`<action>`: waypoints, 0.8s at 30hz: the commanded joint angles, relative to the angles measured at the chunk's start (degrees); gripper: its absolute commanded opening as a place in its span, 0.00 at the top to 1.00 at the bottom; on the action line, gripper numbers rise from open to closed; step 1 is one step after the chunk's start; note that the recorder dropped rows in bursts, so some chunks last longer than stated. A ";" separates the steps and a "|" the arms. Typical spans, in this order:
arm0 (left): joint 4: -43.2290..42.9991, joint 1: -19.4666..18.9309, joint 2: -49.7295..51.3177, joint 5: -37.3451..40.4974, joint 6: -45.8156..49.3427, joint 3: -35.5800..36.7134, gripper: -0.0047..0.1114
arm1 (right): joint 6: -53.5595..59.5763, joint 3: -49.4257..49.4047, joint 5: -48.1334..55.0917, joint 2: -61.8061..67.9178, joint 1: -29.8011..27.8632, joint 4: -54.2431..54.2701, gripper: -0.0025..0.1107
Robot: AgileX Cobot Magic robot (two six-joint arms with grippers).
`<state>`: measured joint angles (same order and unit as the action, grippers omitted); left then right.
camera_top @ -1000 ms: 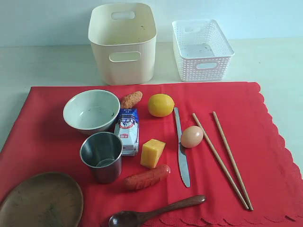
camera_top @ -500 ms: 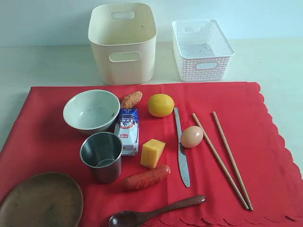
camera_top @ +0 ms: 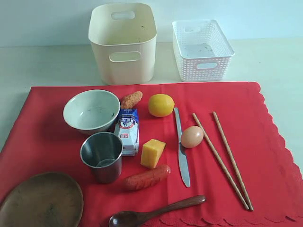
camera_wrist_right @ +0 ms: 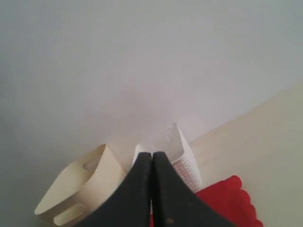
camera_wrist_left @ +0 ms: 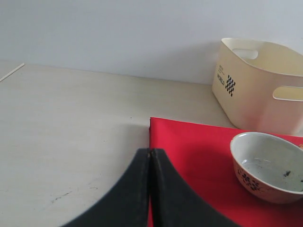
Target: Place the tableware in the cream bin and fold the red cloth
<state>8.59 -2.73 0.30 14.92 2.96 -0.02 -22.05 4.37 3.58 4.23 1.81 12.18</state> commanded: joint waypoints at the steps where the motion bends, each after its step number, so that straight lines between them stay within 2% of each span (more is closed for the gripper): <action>1: -0.37 -0.09 -0.30 -0.34 0.02 0.02 0.94 | 1.38 2.94 3.61 7.63 -0.31 -0.54 0.98; 8: -0.37 -0.09 -0.30 -0.34 0.02 0.02 0.94 | 6.43 9.30 10.79 23.00 -0.31 -0.21 0.98; 12: -0.37 -0.09 -0.30 -0.34 0.02 0.02 0.94 | 14.04 14.45 16.57 32.29 0.88 2.86 0.98; 18: -0.37 -0.09 -0.30 -0.34 0.02 0.02 0.94 | 39.27 21.27 24.80 47.49 4.97 20.35 0.98; 21: -0.37 -0.09 -0.30 -0.34 0.02 0.02 0.94 | 43.34 23.58 27.96 54.84 7.71 24.61 0.91; 24: -0.37 -0.09 -0.30 -0.34 0.02 0.02 0.94 | 43.71 25.63 27.74 61.16 11.15 24.72 0.80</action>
<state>8.59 -2.73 0.30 14.92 2.96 -0.02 19.18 27.94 30.73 60.64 10.39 35.42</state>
